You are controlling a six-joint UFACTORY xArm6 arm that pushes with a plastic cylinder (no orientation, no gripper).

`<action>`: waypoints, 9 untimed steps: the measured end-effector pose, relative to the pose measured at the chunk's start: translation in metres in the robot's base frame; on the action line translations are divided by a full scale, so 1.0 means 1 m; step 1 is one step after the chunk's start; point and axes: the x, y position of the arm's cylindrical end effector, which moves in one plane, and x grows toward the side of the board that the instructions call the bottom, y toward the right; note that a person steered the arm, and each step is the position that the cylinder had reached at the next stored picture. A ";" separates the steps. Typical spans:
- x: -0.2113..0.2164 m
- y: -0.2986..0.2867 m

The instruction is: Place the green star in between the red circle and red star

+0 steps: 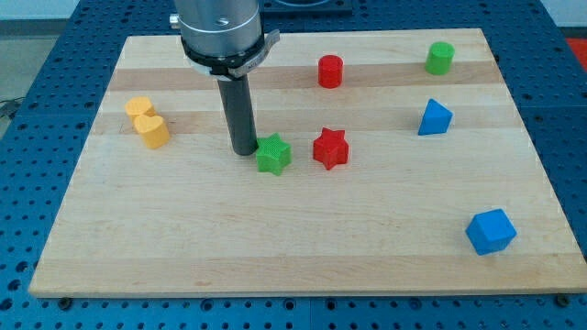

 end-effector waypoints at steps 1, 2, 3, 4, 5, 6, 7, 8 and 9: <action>0.030 -0.003; 0.084 -0.012; 0.100 -0.021; 0.111 0.031; 0.099 0.031; 0.050 0.028; -0.034 0.021; -0.046 0.021; -0.059 0.032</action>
